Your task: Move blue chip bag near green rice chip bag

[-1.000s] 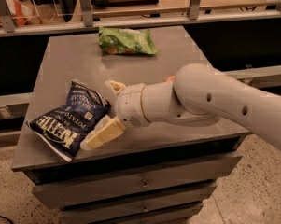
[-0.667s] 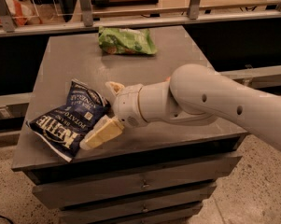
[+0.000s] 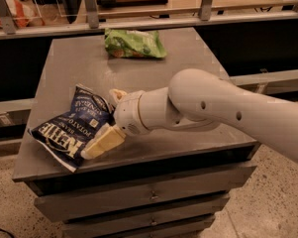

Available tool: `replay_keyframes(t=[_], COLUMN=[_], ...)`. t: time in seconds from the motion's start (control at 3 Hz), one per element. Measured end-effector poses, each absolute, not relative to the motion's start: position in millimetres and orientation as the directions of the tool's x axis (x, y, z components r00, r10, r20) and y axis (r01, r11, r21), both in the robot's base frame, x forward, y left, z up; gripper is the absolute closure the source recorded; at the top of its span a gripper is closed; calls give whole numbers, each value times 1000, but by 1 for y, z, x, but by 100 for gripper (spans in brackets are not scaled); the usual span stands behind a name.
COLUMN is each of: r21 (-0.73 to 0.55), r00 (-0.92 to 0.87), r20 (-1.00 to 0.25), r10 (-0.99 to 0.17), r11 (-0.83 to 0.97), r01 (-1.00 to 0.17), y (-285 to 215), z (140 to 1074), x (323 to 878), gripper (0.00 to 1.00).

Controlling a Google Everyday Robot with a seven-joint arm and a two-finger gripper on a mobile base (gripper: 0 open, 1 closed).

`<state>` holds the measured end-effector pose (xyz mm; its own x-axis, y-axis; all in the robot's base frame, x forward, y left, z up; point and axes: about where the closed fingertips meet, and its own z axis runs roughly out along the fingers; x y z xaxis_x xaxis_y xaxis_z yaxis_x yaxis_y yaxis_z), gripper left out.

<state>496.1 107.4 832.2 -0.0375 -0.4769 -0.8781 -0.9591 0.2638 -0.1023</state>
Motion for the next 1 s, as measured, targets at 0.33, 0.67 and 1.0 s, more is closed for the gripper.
replay_keyframes(t=[0.33,0.67,1.0], r21=[-104,-105,-104], r00=[-34,-29,-30], r20=[-874,-871,-870], r10=[-484,-491,-492], r11=[254,243,242], r01=[-962,-964,-965], y=[111,114,114], z=[824,820,820], x=[498,498,498], gripper=[18,41,64])
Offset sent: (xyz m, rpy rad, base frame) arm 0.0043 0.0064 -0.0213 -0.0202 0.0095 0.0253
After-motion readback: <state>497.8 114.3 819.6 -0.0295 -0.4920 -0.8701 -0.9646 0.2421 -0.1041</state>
